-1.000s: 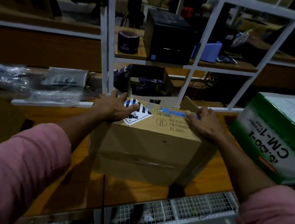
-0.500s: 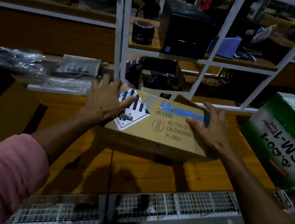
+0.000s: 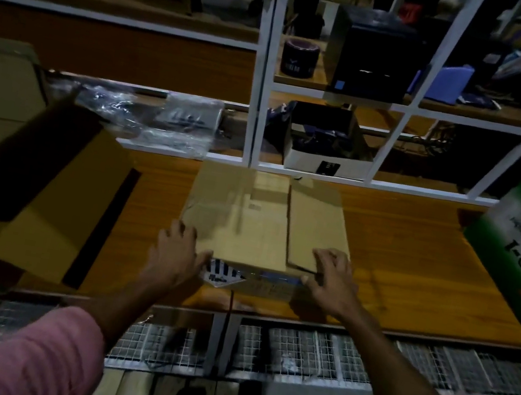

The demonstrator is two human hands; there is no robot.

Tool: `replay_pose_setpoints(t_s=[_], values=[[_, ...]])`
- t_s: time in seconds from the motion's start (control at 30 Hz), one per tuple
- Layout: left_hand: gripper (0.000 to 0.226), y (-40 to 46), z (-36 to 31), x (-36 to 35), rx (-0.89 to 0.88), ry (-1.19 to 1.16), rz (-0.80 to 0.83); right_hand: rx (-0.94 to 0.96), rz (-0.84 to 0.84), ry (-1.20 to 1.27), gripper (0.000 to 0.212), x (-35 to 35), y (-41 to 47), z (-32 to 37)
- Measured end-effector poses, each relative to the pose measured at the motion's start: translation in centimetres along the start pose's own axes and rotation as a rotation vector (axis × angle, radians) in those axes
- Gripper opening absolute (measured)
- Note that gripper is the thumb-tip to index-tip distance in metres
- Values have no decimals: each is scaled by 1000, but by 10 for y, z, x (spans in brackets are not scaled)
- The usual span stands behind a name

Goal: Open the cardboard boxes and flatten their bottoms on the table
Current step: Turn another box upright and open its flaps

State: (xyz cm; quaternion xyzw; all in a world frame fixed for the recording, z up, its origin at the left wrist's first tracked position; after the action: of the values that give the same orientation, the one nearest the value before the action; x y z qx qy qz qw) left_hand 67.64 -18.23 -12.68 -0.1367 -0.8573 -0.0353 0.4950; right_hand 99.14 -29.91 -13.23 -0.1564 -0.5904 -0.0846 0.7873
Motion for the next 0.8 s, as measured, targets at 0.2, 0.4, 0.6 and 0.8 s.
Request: replay_pose_setpoints(t_s=[0.2, 0.4, 0.6, 0.8], values=[[57, 5, 0, -1, -34, 221, -36, 16, 4, -75, 62, -3, 12, 6], [55, 42, -23, -22, -262, 223, 18, -39, -126, -178, 54, -6, 25, 49], [47, 79, -54, -46, -324, 115, 26, 422, -497, -44, 35, -25, 19, 117], [49, 91, -49, -46, -332, 131, -67, 138, -193, -92, 51, -49, 45, 101]])
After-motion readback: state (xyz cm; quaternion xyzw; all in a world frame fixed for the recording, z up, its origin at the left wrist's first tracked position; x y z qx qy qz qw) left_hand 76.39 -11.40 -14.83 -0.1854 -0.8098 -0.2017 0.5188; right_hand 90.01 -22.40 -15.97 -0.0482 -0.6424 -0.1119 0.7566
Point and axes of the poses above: each hand's wrist, its own y-axis towards the middle knuckle, its own x-axis out of the back of the hand, z = x × y, the point moved 2 cm from there along y, towards the middle knuckle, and after that the axes turned 15 degrees about -y, right-handed, at the moved point
